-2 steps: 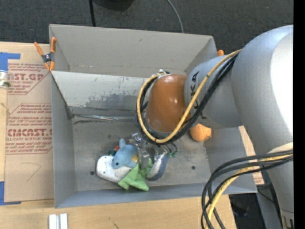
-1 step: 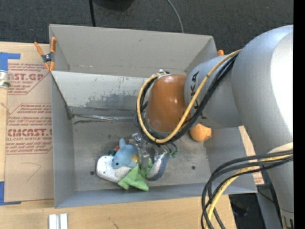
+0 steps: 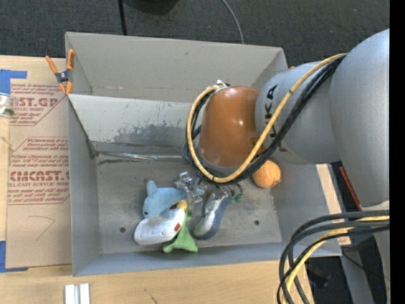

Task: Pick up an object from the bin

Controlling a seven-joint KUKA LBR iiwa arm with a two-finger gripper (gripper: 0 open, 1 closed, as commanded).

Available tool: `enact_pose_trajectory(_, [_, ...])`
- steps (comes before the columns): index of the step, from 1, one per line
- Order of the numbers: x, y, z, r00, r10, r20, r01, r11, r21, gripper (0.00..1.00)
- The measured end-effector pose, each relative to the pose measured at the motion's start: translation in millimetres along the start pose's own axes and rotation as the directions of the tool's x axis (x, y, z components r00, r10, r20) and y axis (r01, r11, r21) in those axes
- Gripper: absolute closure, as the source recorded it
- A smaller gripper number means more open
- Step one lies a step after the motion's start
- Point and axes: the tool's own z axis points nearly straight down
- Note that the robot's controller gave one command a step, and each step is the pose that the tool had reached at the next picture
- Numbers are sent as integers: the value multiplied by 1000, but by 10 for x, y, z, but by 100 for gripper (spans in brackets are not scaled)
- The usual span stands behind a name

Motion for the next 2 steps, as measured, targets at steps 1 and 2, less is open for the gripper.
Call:
enact_pose_trajectory(1, [-79,55,-490,1000,-5,7,5,1000,2,100])
enact_pose_trajectory(2, [-157,114,-995,1000,-26,3,26,1000,0,100])
